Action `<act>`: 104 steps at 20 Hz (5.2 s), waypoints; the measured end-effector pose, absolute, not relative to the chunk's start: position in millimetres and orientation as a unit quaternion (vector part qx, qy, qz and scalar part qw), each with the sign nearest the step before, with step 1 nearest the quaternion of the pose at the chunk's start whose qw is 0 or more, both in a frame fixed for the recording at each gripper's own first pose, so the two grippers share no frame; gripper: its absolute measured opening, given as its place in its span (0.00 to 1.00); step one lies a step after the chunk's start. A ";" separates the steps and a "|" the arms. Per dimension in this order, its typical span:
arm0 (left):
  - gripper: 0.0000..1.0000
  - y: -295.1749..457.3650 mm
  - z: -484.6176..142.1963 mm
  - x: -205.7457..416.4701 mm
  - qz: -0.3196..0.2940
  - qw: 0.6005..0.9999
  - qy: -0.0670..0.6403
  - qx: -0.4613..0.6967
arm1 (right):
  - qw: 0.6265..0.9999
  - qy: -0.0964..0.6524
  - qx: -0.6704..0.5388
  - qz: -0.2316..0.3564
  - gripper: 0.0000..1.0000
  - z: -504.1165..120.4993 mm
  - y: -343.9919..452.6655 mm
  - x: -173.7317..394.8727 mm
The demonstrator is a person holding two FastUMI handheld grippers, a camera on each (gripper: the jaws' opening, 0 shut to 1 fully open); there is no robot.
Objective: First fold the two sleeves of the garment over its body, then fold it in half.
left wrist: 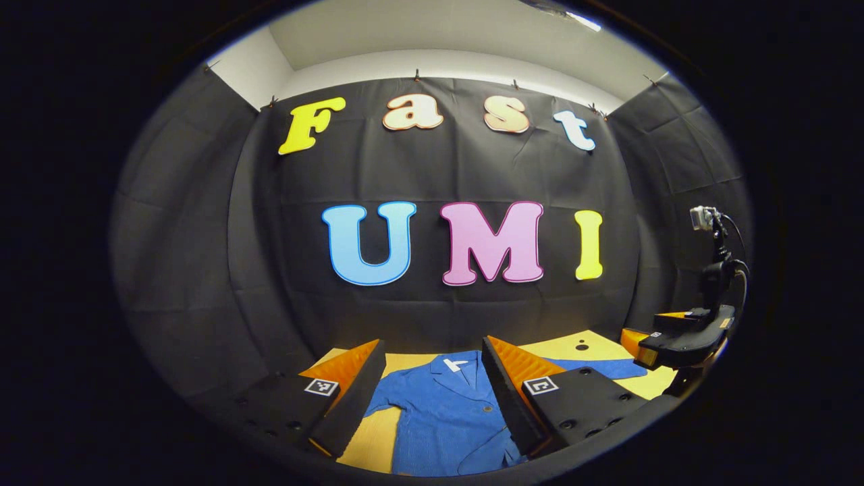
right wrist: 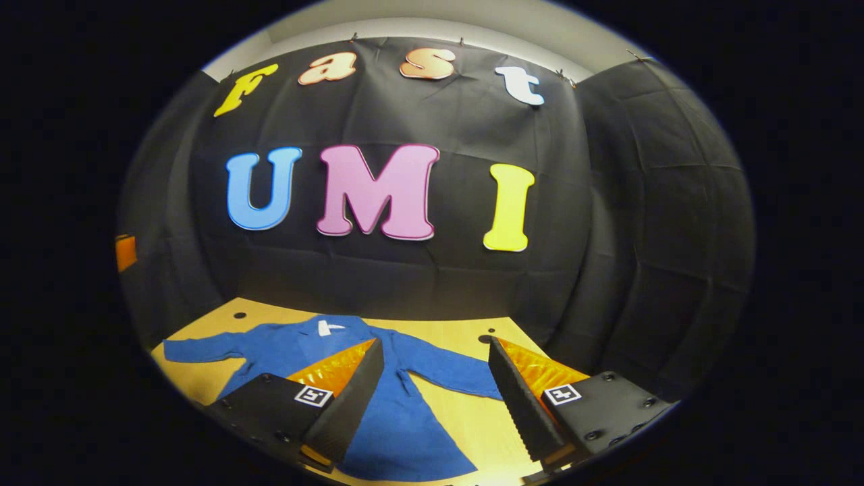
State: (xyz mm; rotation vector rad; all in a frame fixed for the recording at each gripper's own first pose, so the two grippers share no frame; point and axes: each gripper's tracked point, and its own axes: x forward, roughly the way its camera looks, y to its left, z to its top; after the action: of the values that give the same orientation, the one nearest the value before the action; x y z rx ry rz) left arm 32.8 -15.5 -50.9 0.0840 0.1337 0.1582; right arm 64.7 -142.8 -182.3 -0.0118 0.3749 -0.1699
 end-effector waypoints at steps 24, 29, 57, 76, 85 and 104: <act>0.82 -111.8 -123.7 115.5 0.048 0.981 0.184 0.030 | 0.833 0.476 0.085 -0.270 1.00 -445.6 -389.2 95.5; 0.82 -116.6 -127.6 123.3 0.053 0.980 0.191 0.034 | 0.783 0.549 0.128 -0.262 0.97 -479.7 -385.5 71.8; 0.82 -59.2 -124.5 66.6 0.152 0.969 0.194 -0.019 | 0.862 0.469 0.183 -0.062 0.01 -385.5 -206.1 205.0; 0.82 85.7 -164.9 -61.1 0.296 0.922 0.230 -0.098 | 0.770 0.519 0.357 0.106 0.00 -393.6 198.6 202.3; 0.84 81.3 -191.3 -62.2 0.271 0.919 0.260 -0.114 | 0.769 0.480 0.399 0.137 0.97 -370.6 219.2 193.4; 0.82 319.3 -313.0 -7.9 0.352 0.871 0.304 -0.158 | 0.956 0.254 0.134 0.060 0.97 -145.1 -30.9 108.0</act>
State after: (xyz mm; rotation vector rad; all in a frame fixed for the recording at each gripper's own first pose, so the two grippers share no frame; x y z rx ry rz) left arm -7.9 319.3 -313.0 -0.3301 0.6365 0.7354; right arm 108.0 -30.9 -145.1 0.2726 0.5164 0.1209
